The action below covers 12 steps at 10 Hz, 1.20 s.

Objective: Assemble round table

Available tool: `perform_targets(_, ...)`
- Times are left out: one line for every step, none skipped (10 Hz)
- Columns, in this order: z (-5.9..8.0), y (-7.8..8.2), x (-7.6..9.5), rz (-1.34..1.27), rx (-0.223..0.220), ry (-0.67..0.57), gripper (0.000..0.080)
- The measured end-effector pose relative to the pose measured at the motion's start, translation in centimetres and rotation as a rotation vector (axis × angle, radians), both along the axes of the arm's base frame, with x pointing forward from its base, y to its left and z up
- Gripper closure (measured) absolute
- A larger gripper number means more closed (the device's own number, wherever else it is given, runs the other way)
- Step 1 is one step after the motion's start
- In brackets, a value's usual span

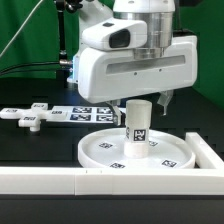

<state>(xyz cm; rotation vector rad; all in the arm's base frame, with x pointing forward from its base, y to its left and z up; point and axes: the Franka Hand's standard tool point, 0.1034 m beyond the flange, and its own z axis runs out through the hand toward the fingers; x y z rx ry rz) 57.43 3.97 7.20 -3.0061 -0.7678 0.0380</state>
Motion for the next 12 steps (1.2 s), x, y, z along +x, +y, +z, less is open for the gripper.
perform_targets(0.0,0.0,-0.1,0.094,-0.004,0.002,0.0151)
perform_targets(-0.1,0.1,-0.2,0.174,-0.005,0.003,0.0151)
perform_targets(-0.1,0.3,-0.2,0.245,-0.002,0.001,0.0151)
perform_targets(-0.1,0.3,-0.2,0.302,-0.002,0.001,0.0151)
perform_targets(-0.2,0.3,-0.3,0.315,-0.001,0.003,0.0151)
perform_targets(-0.5,0.3,-0.7,0.336,0.0,0.008,0.0151)
perform_targets(-0.9,0.4,-1.3,0.388,-0.001,0.016,0.0151)
perform_targets(-0.9,0.3,-1.2,0.477,-0.01,0.01,0.0151)
perform_targets(-0.8,0.2,-1.1,0.542,-0.011,0.005,0.0151)
perform_targets(-0.8,0.0,-1.0,0.624,-0.016,0.004,0.0151)
perform_targets(-0.8,0.0,-1.0,0.688,-0.02,0.005,0.0151)
perform_targets(-0.7,0.0,-1.0,0.752,-0.028,0.005,0.0151)
